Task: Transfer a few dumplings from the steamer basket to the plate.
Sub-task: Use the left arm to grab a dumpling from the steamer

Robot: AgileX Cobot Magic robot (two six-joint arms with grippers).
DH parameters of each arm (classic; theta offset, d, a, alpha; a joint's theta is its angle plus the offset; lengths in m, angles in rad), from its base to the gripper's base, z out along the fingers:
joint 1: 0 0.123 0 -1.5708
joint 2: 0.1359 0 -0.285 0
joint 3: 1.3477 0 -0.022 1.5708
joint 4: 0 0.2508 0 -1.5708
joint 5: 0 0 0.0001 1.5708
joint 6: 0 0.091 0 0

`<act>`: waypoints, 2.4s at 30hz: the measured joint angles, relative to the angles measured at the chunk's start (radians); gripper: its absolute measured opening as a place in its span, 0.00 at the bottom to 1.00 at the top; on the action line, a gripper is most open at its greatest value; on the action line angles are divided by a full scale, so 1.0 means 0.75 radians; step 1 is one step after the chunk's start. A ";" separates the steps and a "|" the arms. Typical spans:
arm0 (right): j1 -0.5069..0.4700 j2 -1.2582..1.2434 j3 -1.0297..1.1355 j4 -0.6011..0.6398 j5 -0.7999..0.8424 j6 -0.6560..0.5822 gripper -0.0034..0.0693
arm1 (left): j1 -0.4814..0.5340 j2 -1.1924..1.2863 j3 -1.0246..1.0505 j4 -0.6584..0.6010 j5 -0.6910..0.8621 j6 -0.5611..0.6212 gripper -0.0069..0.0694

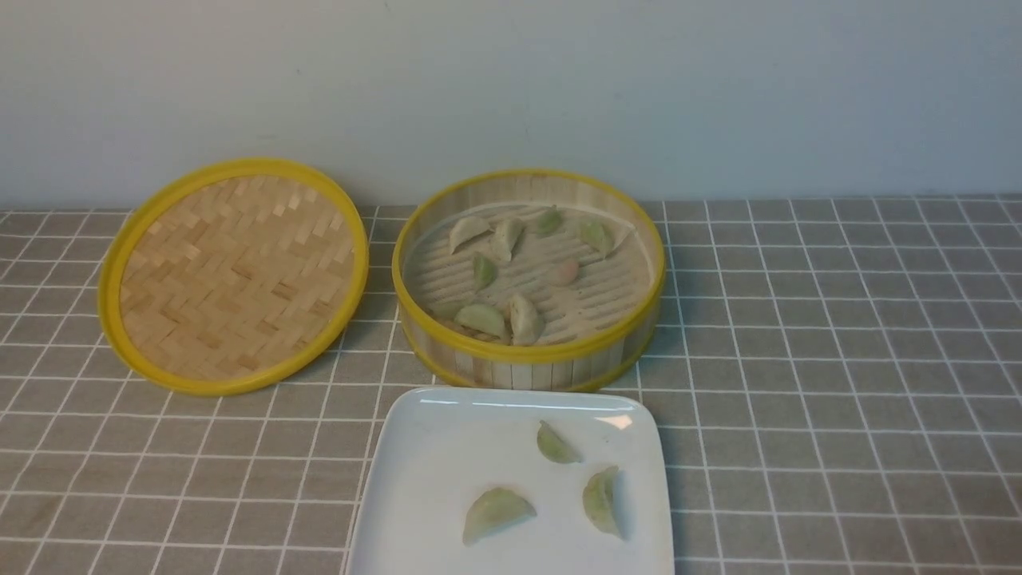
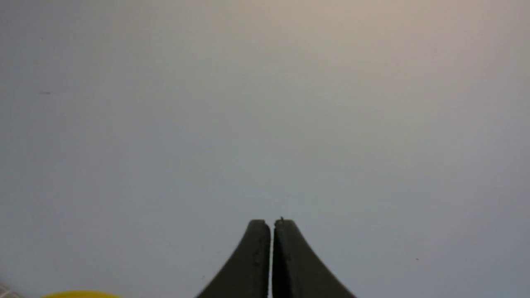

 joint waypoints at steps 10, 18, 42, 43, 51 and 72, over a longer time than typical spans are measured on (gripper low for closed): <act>0.000 0.000 0.000 0.410 -0.444 0.198 0.03 | 0.000 0.906 -0.794 0.079 1.000 0.139 0.08; 0.000 0.000 0.000 0.422 -0.539 0.202 0.03 | -0.014 1.730 -1.388 -0.038 1.766 0.569 0.08; 0.254 0.936 -1.108 0.142 0.904 -0.277 0.03 | -0.474 3.016 -2.942 0.408 2.147 0.439 0.08; 0.254 0.962 -1.109 0.155 0.913 -0.289 0.03 | -0.479 3.037 -2.966 0.413 2.148 0.438 0.08; 0.254 1.013 -1.109 0.240 0.928 -0.378 0.03 | -0.480 3.164 -2.992 0.466 2.056 0.442 0.21; 0.254 1.013 -1.111 0.241 0.949 -0.408 0.03 | -0.479 3.305 -3.013 0.583 1.902 0.265 0.26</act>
